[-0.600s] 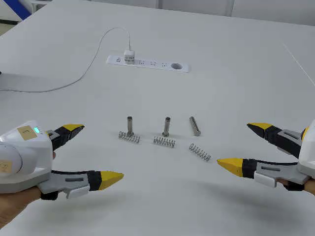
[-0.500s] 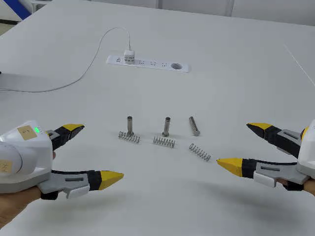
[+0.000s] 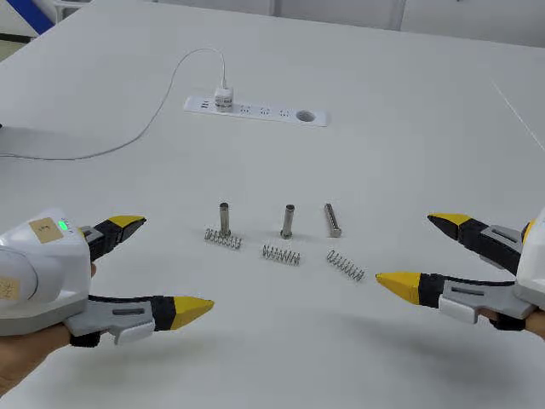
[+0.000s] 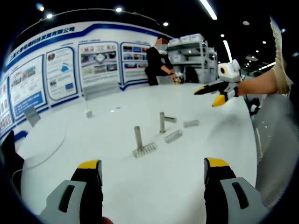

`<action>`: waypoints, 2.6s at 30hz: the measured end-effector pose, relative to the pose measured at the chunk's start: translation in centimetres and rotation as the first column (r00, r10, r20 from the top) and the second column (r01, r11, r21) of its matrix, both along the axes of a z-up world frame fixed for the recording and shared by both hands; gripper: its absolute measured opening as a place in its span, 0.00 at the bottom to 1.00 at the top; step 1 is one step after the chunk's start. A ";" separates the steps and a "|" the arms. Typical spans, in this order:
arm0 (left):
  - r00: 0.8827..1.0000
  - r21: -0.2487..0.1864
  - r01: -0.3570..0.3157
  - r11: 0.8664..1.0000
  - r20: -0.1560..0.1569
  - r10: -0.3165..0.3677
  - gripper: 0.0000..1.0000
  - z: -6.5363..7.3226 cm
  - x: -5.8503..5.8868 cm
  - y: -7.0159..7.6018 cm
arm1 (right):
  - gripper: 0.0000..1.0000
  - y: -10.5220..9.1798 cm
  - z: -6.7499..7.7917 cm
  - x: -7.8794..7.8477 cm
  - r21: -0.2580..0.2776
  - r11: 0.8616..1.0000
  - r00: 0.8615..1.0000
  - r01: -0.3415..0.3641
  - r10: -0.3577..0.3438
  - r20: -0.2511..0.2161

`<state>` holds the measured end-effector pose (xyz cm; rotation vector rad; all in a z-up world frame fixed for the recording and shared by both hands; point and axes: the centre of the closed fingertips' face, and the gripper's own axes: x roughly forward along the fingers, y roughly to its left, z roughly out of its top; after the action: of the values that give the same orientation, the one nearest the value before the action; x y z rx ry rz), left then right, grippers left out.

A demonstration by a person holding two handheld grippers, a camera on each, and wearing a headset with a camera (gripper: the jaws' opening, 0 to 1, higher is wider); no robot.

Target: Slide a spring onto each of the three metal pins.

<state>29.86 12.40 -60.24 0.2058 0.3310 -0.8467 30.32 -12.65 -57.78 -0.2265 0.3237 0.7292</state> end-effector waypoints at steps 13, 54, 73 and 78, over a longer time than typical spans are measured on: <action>1.000 0.000 0.000 1.000 -0.004 0.000 0.91 -0.1 -0.1 0.0 | 0.71 -0.3 -0.1 0.1 -0.001 1.000 1.000 0.012 -0.012 -0.013; 1.000 -0.017 -0.009 1.000 -0.004 0.009 0.91 -0.2 -0.3 -0.2 | 0.57 1.3 0.2 4.8 -0.111 0.994 0.998 0.024 -0.031 -0.057; 1.000 -0.023 -0.013 1.000 -0.002 0.013 0.91 -0.1 -0.2 -0.2 | 0.52 3.6 -1.0 8.9 -0.147 0.987 0.990 0.066 -0.083 -0.117; 1.000 -0.024 -0.012 1.000 -0.001 0.012 0.91 -0.1 -0.2 -0.3 | 0.50 4.3 -1.3 9.9 -0.166 0.984 0.987 0.070 -0.092 -0.132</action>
<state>29.65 12.09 -60.30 0.1814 0.3223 -0.8382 40.24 -8.39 -59.11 -0.3136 0.5234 0.6400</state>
